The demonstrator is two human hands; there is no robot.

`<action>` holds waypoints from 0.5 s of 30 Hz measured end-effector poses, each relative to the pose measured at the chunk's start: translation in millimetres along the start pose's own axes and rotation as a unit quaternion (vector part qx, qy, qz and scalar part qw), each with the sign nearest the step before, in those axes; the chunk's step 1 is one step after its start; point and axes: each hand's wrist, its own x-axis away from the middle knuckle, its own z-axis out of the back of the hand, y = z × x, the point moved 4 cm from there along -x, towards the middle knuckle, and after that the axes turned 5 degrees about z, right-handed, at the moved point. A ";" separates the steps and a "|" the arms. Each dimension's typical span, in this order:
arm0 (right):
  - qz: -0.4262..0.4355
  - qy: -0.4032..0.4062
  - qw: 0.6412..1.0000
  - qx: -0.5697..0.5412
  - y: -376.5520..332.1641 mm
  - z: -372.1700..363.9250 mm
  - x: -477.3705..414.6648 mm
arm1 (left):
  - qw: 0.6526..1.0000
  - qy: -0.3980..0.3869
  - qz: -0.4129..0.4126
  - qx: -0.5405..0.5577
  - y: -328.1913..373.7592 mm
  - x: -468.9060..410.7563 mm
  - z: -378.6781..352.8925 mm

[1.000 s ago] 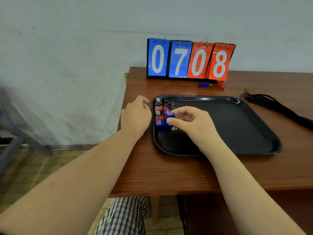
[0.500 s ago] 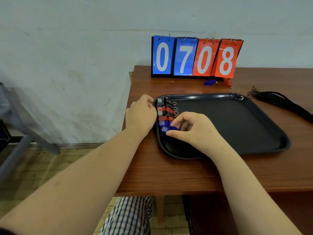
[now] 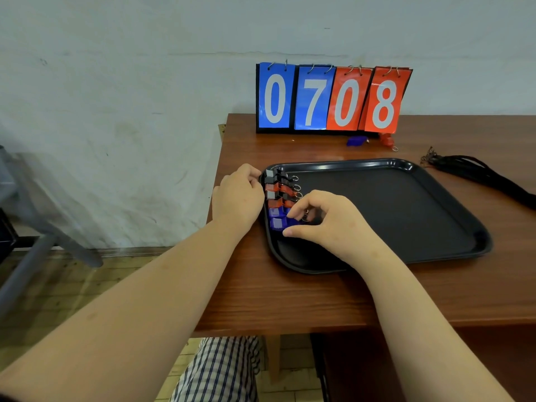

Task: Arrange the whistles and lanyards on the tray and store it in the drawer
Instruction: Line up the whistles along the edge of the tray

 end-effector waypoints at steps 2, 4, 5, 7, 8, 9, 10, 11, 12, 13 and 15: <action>0.004 0.002 1.000 0.008 -1.1 0.4 -0.1 | 1.000 0.004 0.002 0.001 0.0 -0.3 -0.1; 0.007 0.006 1.000 0.009 -1.0 0.9 -0.6 | 1.000 0.005 0.003 0.002 0.3 0.1 -0.2; 0.006 0.008 1.000 0.005 -0.3 0.8 -0.7 | 1.000 0.004 0.002 0.003 0.5 0.3 -0.3; 0.006 0.010 1.000 0.001 1.2 0.0 -0.9 | 1.000 0.001 0.003 0.002 0.6 0.5 -0.3; 0.006 0.010 1.000 0.001 1.7 -0.3 -1.1 | 1.000 0.001 0.004 0.002 0.4 0.2 -0.2; 0.006 0.010 1.000 0.003 1.8 -0.3 -1.2 | 1.000 0.001 0.004 0.002 0.5 0.1 0.0; 0.004 0.010 1.000 0.004 1.5 0.0 -1.3 | 1.000 0.002 0.004 0.001 0.4 -0.2 -0.2; 0.001 0.010 1.000 0.004 1.4 0.2 -1.3 | 1.000 0.002 0.003 0.001 0.3 -0.2 -0.2; -0.003 0.011 1.000 0.004 1.0 0.6 -1.3 | 1.000 0.001 0.002 0.001 -0.1 -0.6 -0.7; -0.005 0.012 1.000 0.005 1.1 0.9 -1.3 | 1.000 0.001 0.001 0.001 -0.5 -0.9 -1.1; -0.005 0.012 1.000 0.006 0.6 1.2 -0.8 | 1.000 0.001 0.006 0.003 -2.0 -2.1 -2.2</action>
